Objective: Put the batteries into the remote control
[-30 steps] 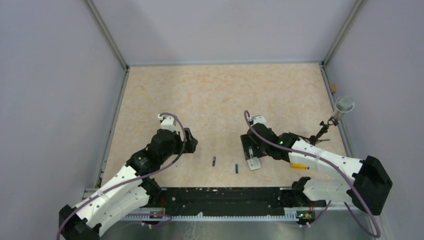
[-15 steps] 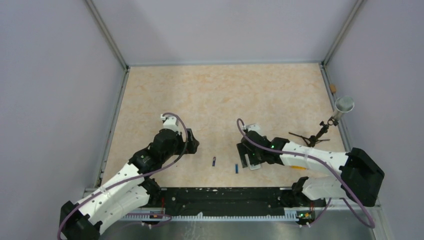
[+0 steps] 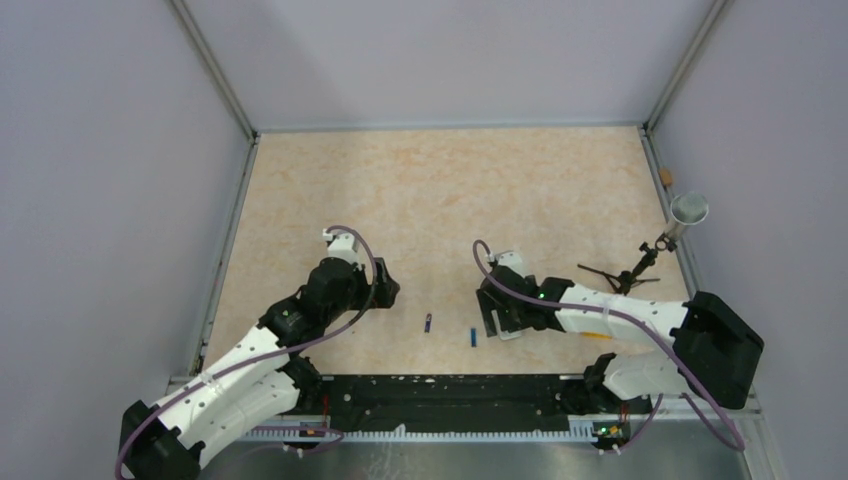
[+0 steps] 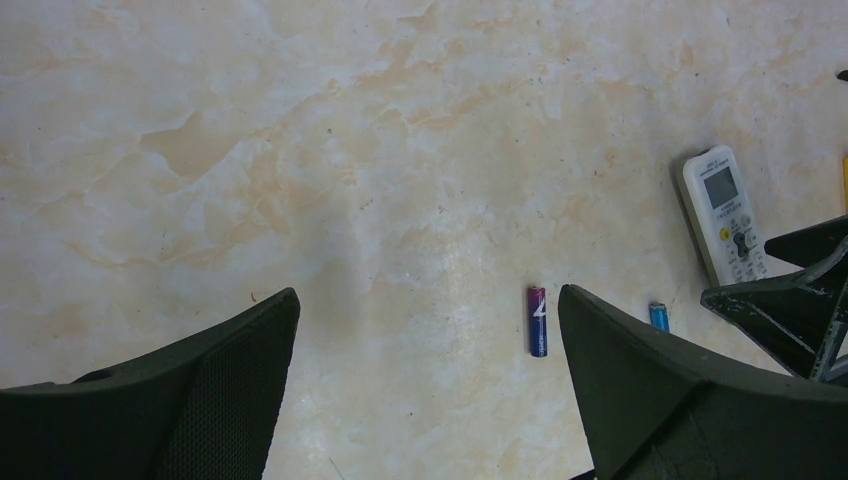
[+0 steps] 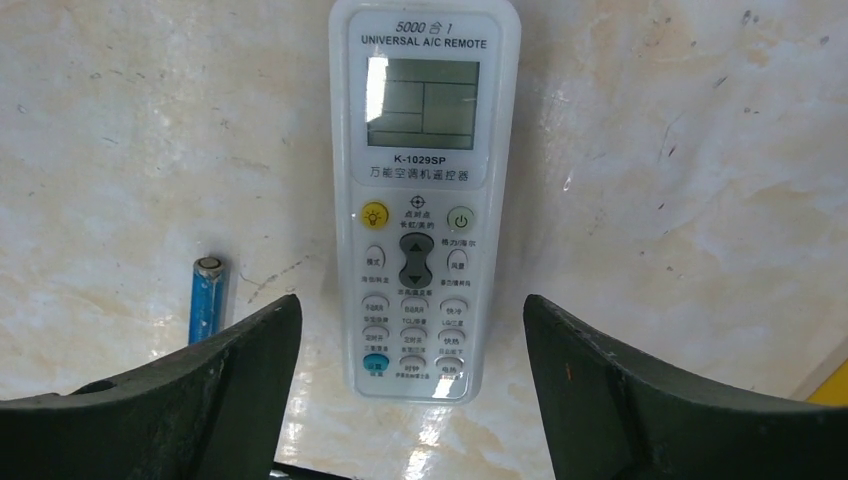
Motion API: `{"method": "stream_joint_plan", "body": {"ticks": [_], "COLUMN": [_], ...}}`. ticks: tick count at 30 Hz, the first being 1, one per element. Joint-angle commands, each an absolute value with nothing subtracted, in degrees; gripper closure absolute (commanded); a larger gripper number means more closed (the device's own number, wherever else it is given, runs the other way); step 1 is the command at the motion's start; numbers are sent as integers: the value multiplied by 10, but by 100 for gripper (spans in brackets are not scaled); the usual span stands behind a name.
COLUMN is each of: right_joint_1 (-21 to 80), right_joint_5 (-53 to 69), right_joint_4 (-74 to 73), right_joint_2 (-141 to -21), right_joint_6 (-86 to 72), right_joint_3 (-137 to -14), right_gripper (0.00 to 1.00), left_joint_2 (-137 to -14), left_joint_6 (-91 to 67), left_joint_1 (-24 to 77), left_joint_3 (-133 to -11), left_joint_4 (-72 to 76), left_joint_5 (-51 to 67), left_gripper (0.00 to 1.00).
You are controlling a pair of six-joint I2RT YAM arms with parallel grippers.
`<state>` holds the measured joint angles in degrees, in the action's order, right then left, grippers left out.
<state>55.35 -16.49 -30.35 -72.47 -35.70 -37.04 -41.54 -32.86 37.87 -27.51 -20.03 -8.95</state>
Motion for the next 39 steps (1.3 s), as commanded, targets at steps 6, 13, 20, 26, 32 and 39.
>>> {"method": "stream_joint_plan", "body": {"ticks": [6, 13, 20, 26, 32, 39], "right_joint_1": [560, 565, 572, 577, 579, 580], "right_joint_5": [-176, -173, -177, -177, -194, -203], "right_joint_4": [-288, -286, -289, -291, -307, -323], "right_joint_2": [-728, -729, -733, -734, -726, -701], "right_joint_6": [-376, -376, -377, -378, -376, -362], "right_joint_3": [-349, -352, -351, -352, -370, -399], "right_gripper": [26, 33, 45, 71, 100, 100], "left_joint_2": [-424, -436, -435, -429, -413, -403], "left_joint_6": [-328, -329, -338, -339, -342, -348], "left_joint_1": [377, 377, 377, 377, 377, 377], "left_joint_3": [-268, -271, -268, -266, -263, -263], "left_joint_4": [-170, -166, -163, -165, -168, -166], "left_joint_5": [-85, -82, -72, -70, -68, -55], "left_gripper": [1, 1, 1, 1, 1, 1]}}
